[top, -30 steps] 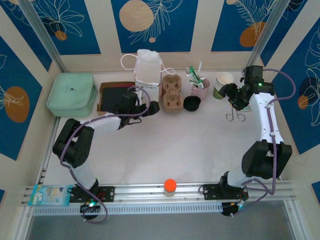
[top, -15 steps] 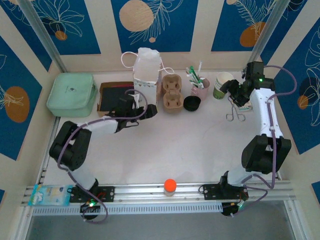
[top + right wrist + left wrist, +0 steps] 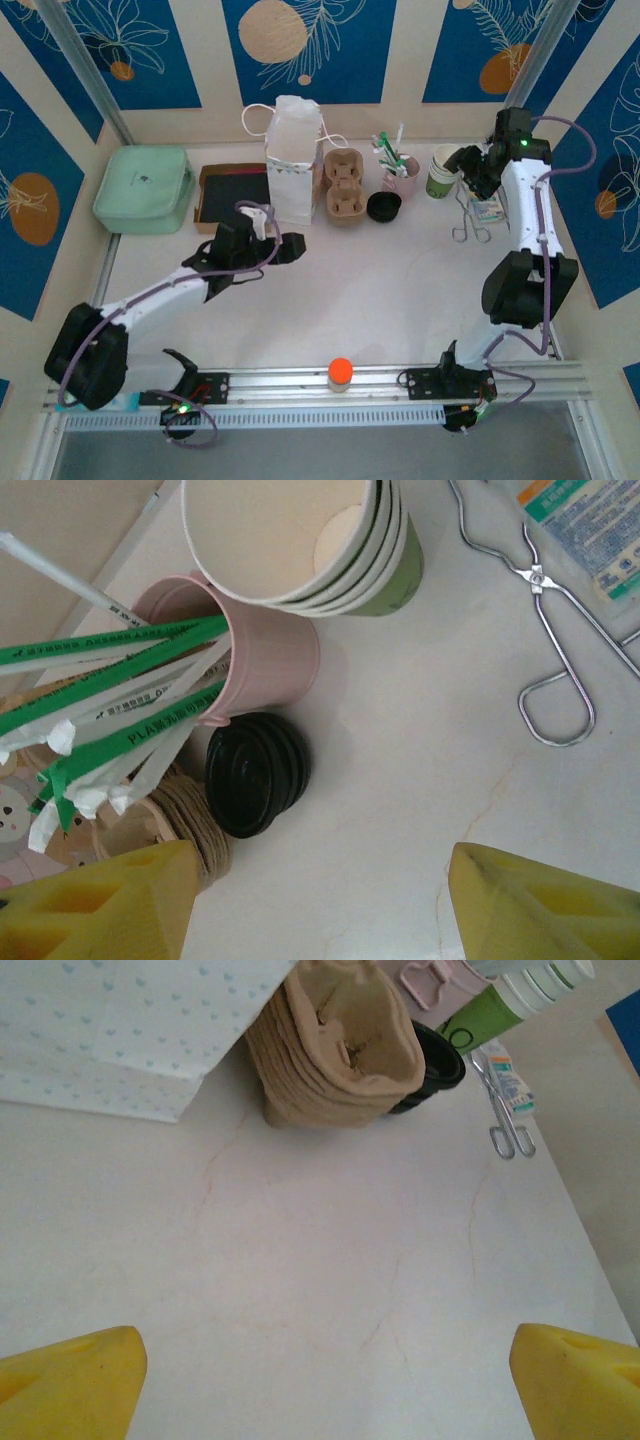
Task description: Pack the takeout coffee
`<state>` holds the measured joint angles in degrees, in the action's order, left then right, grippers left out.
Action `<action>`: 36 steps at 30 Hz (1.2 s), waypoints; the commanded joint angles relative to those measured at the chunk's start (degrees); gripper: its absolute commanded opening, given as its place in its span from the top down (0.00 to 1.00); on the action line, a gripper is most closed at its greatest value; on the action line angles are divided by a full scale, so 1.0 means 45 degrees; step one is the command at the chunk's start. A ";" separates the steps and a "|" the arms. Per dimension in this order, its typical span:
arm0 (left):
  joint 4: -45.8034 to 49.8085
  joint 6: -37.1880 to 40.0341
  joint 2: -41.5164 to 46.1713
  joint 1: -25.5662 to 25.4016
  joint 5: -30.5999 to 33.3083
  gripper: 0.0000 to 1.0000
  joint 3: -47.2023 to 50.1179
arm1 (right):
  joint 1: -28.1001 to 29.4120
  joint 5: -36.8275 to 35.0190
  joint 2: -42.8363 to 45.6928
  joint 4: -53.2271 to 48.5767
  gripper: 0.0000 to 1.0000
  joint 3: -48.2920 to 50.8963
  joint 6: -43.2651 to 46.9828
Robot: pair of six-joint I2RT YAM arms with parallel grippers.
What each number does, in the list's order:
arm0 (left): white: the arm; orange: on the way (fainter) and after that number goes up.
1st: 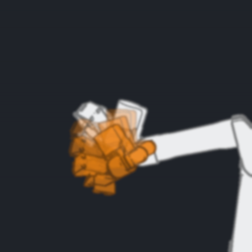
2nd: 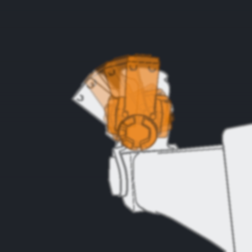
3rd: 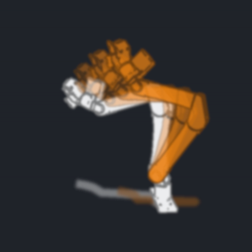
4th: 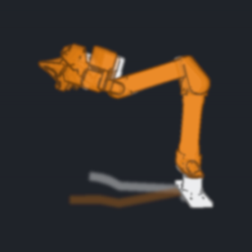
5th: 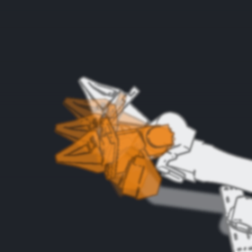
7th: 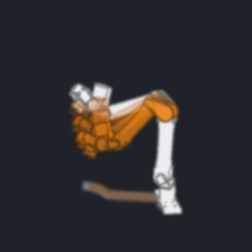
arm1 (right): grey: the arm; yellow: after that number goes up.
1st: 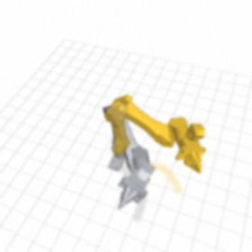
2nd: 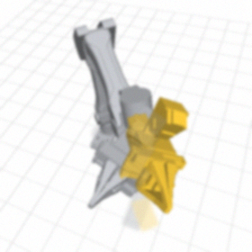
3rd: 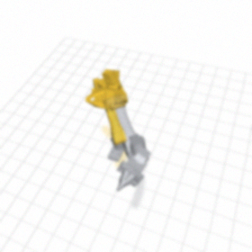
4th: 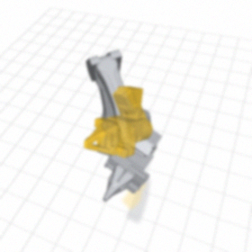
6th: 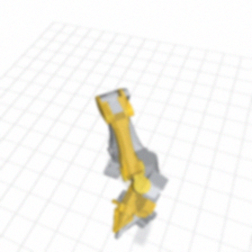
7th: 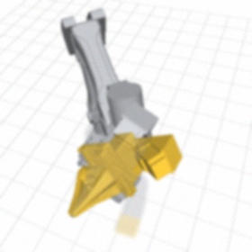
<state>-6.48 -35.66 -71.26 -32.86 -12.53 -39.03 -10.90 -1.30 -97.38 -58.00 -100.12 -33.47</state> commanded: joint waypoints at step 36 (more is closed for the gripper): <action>0.6865 0.0251 0.8708 -0.0642 0.2102 0.06 0.2325 | -0.0289 -0.0995 -0.7506 -0.4588 0.50 -1.0057 -0.0100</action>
<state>22.50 -34.61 -32.88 -35.18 -4.12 -29.12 -11.81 -7.51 -129.71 -76.64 -143.92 -33.63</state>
